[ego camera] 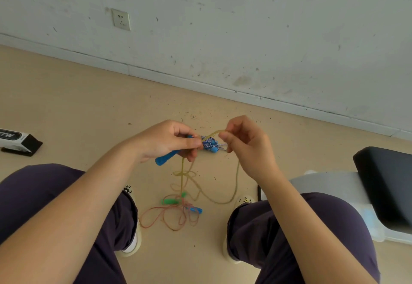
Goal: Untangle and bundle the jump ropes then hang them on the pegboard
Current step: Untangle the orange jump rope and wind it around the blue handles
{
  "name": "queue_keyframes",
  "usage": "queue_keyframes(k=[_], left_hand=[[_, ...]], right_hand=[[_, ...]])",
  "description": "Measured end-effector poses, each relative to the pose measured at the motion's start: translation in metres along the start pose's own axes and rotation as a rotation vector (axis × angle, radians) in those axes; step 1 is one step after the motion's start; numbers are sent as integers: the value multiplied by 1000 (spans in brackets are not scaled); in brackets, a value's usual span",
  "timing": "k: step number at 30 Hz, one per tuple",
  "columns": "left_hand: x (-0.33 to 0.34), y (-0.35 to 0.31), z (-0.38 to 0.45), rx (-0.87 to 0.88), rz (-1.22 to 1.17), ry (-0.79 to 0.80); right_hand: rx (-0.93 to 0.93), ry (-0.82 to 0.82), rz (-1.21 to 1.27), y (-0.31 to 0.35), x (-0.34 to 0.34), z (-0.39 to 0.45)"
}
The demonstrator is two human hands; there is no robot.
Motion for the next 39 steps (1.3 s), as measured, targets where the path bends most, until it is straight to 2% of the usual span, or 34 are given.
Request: queue_keyframes(k=[2,4,7,12,14,18,22,24,29,33,37,39], left_hand=[[-8,5,-2,-69,207,-16],[-15,8,-4,-118,301,-29],[-16,2,-5,-85,174,-52],[8,-4,1,22,-10,-24],[17,-5,1,46,-55,4],[13,-5,3,58,-60,-2],[-5,4,3,-65,225,-39],[-12,6,1,-101,318,-66],[1,-5,0,-24,47,-19],[17,-6,3,46,-57,25],[12,-2,5,32,-60,25],[5,4,4,-21,85,25]], right_hand=[[1,-64,-1,-1,-5,2],[8,-76,-35,-3,-6,3],[27,-41,-30,-3,-5,2],[42,165,-38,-1,6,-3],[41,193,-81,-2,12,-5],[15,104,-77,-1,4,-2],[23,-67,1,-2,-11,4],[37,-89,11,-3,-14,5],[74,97,-22,-1,-5,0],[41,190,-85,2,8,-5],[32,85,-106,1,1,-2],[34,-20,-42,1,-6,2]])
Point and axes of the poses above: each hand's wrist, its own z-axis towards the middle knuckle, its own x-axis out of the palm, y = z × x, the point moved 3 cm from there along z, towards the middle knuckle, and after that the axes turned 2 degrees about x, right-handed, at the moved point
